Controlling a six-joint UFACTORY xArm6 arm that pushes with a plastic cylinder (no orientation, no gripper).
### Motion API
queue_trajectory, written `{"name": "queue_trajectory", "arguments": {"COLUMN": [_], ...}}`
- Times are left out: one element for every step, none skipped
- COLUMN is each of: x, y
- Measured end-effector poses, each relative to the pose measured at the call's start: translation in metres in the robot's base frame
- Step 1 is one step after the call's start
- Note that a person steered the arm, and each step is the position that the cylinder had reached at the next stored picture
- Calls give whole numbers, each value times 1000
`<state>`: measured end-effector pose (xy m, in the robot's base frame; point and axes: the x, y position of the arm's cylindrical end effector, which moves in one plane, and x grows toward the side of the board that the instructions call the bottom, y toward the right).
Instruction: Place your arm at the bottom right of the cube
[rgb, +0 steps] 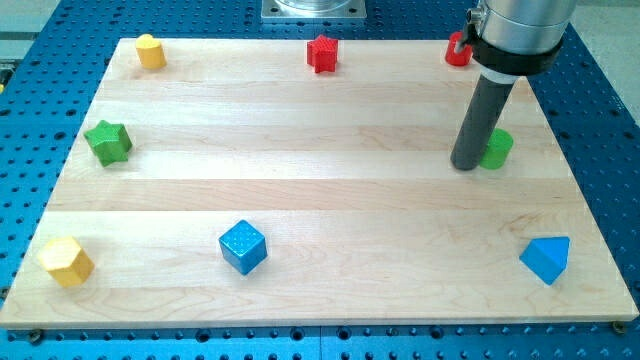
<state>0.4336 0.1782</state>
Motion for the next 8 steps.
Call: {"name": "queue_trajectory", "arguments": {"x": [0,0,3,7,-3,-6,1,9], "y": [3,3,3,3,-62,-83,-87,-87]}}
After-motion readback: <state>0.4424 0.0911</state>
